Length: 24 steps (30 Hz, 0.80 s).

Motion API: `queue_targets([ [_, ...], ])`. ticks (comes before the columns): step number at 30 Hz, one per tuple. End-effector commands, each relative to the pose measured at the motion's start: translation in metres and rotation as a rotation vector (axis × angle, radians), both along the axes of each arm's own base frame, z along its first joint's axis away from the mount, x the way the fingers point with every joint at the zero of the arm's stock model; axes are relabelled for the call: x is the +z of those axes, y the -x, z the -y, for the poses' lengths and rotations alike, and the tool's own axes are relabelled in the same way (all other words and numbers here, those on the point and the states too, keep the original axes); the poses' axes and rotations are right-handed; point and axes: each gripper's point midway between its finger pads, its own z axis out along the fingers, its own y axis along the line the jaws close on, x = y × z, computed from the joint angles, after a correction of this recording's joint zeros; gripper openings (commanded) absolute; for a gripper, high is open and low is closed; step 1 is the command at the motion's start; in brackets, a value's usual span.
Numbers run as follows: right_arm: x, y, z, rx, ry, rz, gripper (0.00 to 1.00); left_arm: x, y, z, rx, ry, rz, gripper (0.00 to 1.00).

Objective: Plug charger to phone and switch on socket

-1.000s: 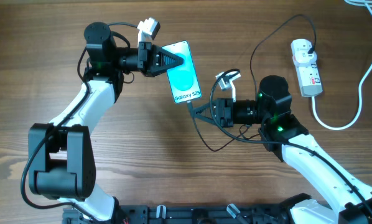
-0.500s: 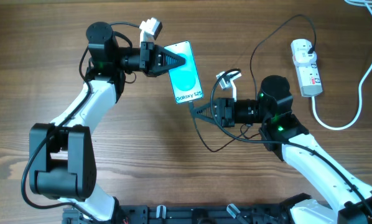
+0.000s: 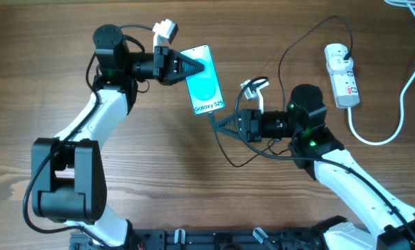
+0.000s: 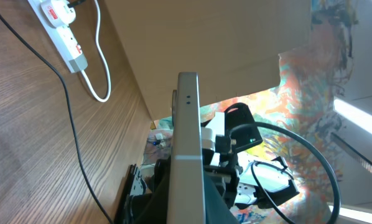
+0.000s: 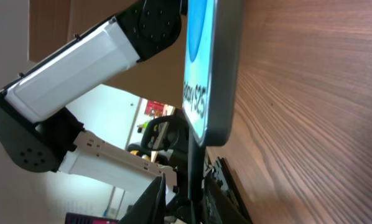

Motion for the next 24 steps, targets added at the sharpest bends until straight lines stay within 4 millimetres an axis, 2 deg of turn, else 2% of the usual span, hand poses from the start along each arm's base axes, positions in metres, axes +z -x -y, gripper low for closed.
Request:
queue_targets([
  [1,0.003,0.001,-0.005,0.009,0.0,0.013,0.2,0.012,0.005,0.0,-0.021,0.005,0.053,0.04],
  [4,0.002,-0.003,-0.005,-0.013,0.005,0.014,0.18,0.012,0.007,0.002,-0.029,0.005,0.052,0.04],
  [7,0.001,-0.005,-0.005,-0.023,0.007,0.015,0.06,0.011,0.008,0.004,-0.035,0.005,0.045,0.04],
  [8,0.001,-0.006,-0.005,-0.029,0.008,0.015,0.04,0.011,0.008,0.005,-0.036,0.004,0.038,0.04],
  [15,0.0,-0.014,-0.004,-0.075,0.018,0.023,0.04,0.009,0.011,0.009,-0.048,0.003,0.018,0.04],
  [18,-0.001,-0.017,-0.003,-0.095,0.024,0.038,0.05,0.009,0.016,0.017,-0.072,0.002,0.005,0.04],
  [24,-0.001,-0.015,-0.004,-0.083,0.021,0.04,0.04,0.003,0.024,0.024,-0.095,-0.002,-0.025,0.04],
])
